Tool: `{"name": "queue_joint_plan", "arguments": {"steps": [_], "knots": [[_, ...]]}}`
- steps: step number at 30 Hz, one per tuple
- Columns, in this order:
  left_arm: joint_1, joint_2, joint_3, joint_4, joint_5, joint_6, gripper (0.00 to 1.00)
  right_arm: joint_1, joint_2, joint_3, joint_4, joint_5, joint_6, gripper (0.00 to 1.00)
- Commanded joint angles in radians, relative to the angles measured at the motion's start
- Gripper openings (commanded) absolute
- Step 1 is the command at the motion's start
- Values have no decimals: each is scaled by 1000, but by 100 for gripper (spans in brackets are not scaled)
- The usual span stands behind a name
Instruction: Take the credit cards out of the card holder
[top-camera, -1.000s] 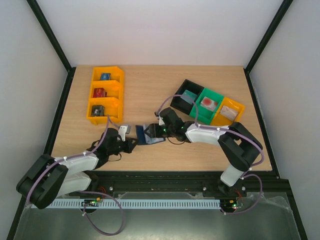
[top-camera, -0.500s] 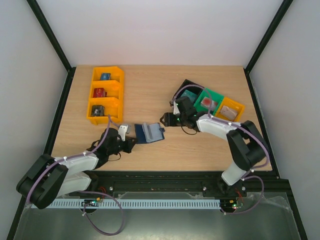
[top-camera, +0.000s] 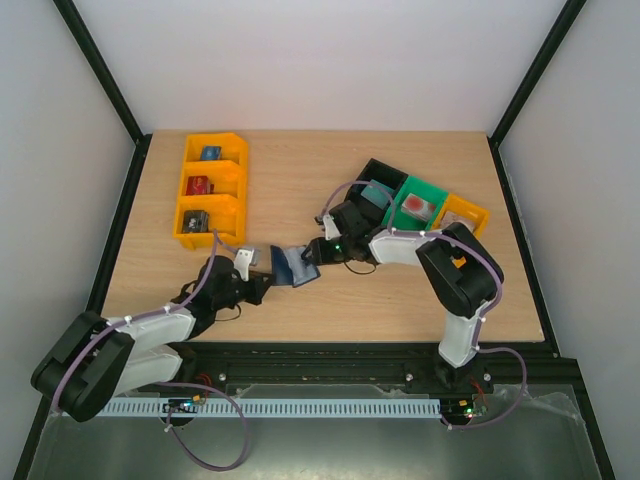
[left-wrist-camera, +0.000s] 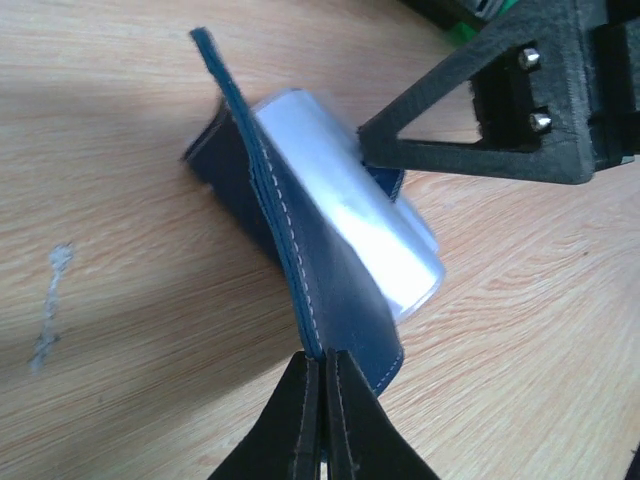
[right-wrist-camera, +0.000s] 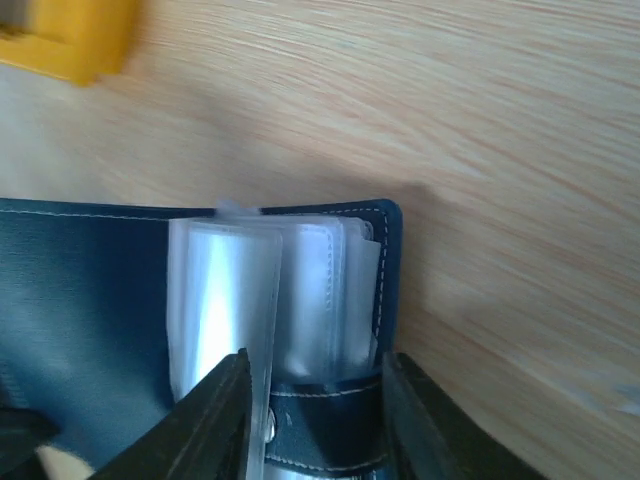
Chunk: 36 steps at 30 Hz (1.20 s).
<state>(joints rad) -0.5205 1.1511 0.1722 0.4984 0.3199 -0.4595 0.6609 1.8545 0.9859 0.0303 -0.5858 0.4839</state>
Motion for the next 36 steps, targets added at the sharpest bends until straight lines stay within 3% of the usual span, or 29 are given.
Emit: {"name": "queue_joint_plan", "arguments": {"steps": [1, 6, 10, 15, 18, 27, 33, 34, 36], "knots": [[0, -11, -4, 52, 30, -2, 2, 35, -23, -34, 189, -270, 86, 32], [2, -13, -5, 55, 28, -1, 2, 37, -54, -33, 213, -301, 106, 15], [2, -15, -5, 57, 29, 0, 2, 39, -63, -47, 204, -278, 112, 7], [4, -13, -6, 64, 24, 8, 2, 43, -32, -44, 159, -201, 100, 13], [6, -12, -5, 55, 18, 8, 2, 43, -2, 25, 29, -140, 35, 17], [13, -13, -2, 52, 21, -3, 2, -7, -86, 115, -189, 88, -77, 24], [14, -3, -6, 50, 46, -38, 2, 0, 23, 181, -269, 219, -82, 28], [15, -2, -5, 48, 45, -49, 5, 10, 39, 192, -272, 221, -88, 29], [15, -3, -5, 46, 48, -76, 21, 33, 65, 199, -285, 239, -106, 32]]}}
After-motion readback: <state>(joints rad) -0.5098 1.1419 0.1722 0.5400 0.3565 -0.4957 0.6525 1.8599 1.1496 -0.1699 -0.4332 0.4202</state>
